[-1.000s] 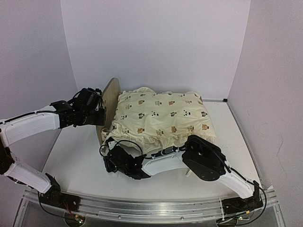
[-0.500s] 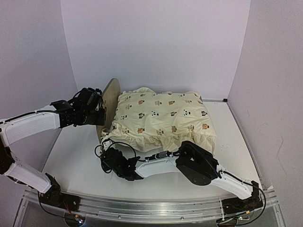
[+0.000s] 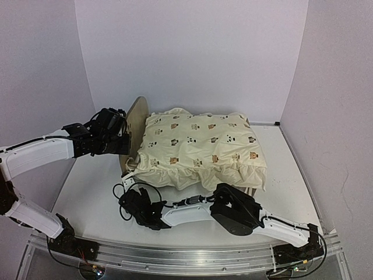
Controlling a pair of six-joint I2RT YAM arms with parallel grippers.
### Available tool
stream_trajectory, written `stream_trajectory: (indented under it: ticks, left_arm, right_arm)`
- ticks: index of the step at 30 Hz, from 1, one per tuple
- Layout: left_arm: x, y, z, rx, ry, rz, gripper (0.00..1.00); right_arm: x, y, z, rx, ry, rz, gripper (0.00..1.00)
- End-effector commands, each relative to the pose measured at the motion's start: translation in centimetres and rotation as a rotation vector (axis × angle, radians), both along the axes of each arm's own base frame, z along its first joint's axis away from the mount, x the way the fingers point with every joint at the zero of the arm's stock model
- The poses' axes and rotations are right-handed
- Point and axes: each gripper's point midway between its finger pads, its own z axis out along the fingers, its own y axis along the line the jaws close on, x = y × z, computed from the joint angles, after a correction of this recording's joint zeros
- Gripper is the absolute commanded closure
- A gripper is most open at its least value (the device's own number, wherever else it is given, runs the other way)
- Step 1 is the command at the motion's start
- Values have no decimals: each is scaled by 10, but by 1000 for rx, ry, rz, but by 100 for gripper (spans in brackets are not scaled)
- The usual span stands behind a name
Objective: Set up the pet bed
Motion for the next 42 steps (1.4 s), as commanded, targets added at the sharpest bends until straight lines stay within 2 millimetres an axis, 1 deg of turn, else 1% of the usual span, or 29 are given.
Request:
stream_trajectory:
  ticks: [1,4,7,10,13,19,27,31,32,34,36,38,39,42]
  left_arm:
    - [4,-7,52,-70,-110,-14,100]
    - [4,-6,48,-64,-107,-7,100]
    - [5,-3,42,-53,-104,10,100]
    - [4,0,37,-48,-108,22,100]
    - [2,1,34,-63,-115,20,100]
    - [-1,2,26,-70,-108,16,100]
    - [-8,11,2,-52,-84,36,100]
    - [-13,15,-6,-64,-81,48,99]
    - [-14,15,-8,-72,-78,51,97]
    - [-17,16,-13,-87,-69,51,89]
    - [-22,20,-20,-91,-47,65,76]
    - [-27,25,-21,-100,-29,85,64]
    - [-31,26,-21,-112,-23,84,58]
    - [-42,29,-17,-158,-17,74,37]
  right_arm:
    - [23,-33,-21,-82,-37,-94,100]
    - [13,-30,-20,-80,-12,-6,100]
    - [-3,-32,-17,-85,23,70,100]
    - [-18,-40,-10,-77,71,142,100]
    - [-34,-39,-4,-65,117,234,100]
    - [-55,-37,13,-32,167,356,100]
    - [-82,-32,39,56,247,490,100]
    - [-95,-30,52,101,296,549,100]
    - [-99,-29,56,113,309,566,100]
    - [-106,-28,65,134,330,603,100]
    - [-111,-28,72,149,341,624,100]
    - [-113,-30,80,158,341,632,100]
    - [-113,-31,82,159,340,634,100]
    - [-114,-33,87,157,338,637,100]
